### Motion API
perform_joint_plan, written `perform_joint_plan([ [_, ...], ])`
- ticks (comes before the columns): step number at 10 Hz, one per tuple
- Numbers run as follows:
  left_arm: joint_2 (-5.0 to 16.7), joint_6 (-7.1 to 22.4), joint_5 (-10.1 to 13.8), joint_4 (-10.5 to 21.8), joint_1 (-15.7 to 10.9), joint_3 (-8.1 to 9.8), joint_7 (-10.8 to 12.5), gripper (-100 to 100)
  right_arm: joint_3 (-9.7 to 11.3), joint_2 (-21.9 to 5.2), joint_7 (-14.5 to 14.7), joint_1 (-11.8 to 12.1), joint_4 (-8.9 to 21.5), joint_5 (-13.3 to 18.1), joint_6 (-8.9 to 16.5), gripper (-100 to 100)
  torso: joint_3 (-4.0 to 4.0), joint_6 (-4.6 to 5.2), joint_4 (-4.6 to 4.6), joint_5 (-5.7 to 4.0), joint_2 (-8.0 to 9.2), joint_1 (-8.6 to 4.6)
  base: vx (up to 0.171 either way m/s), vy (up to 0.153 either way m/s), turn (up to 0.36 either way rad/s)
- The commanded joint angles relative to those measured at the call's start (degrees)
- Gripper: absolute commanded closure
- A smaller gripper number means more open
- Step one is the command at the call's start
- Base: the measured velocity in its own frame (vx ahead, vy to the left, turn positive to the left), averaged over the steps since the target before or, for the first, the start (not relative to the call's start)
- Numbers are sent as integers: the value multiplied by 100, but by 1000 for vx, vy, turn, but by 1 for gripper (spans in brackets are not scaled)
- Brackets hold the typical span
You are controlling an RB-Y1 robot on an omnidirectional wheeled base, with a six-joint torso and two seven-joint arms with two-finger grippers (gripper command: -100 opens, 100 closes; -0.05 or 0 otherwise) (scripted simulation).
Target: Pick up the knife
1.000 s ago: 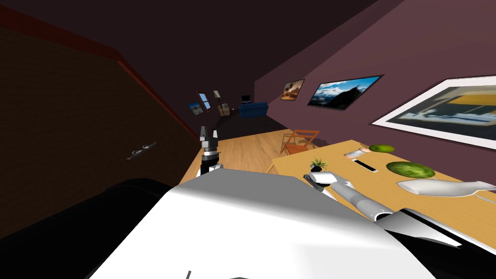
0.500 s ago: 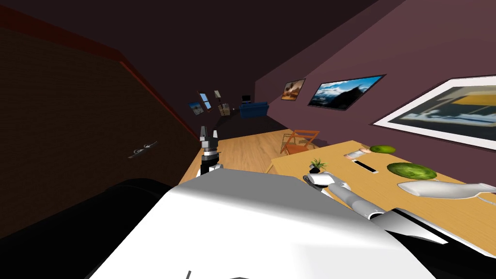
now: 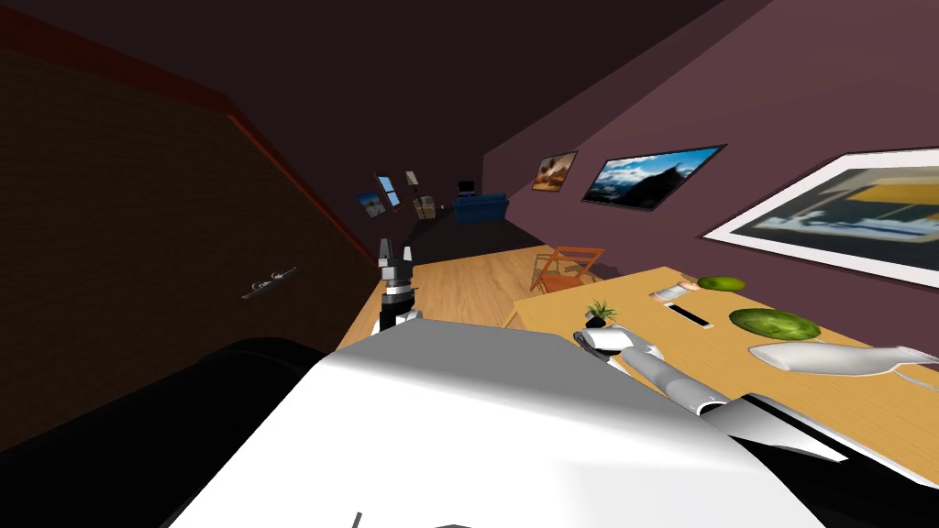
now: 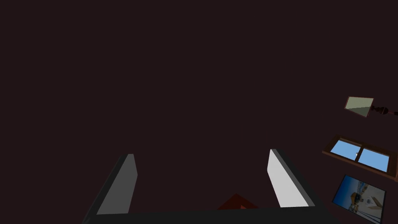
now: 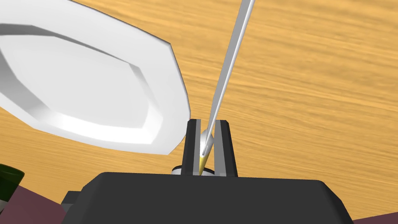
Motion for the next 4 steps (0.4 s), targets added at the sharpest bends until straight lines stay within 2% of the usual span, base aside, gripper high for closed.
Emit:
perform_joint_plan([
  [1, 0, 0, 0, 0, 0, 0, 0, 0, 55, -169, 50, -27, -138, -165, 147, 100, 0, 0, 0, 0, 0, 0, 2, 38, -42],
  [2, 0, 0, 0, 0, 0, 0, 0, 0, 82, -260, 68, -41, -224, -252, 232, 100, 0, -1, 0, 5, -1, 13, 8, 60, -48],
  [3, 0, 0, 0, 0, 0, 0, 0, 0, 59, -203, 43, -31, -175, -189, 169, 100, -1, 0, -1, 6, -2, 23, 4, 26, -15],
  [4, 0, 0, 0, 0, 0, 0, 0, 0, 62, -215, 46, -29, -187, -200, 190, 0, -1, -3, -1, 3, -2, 14, 0, 5, 0],
])
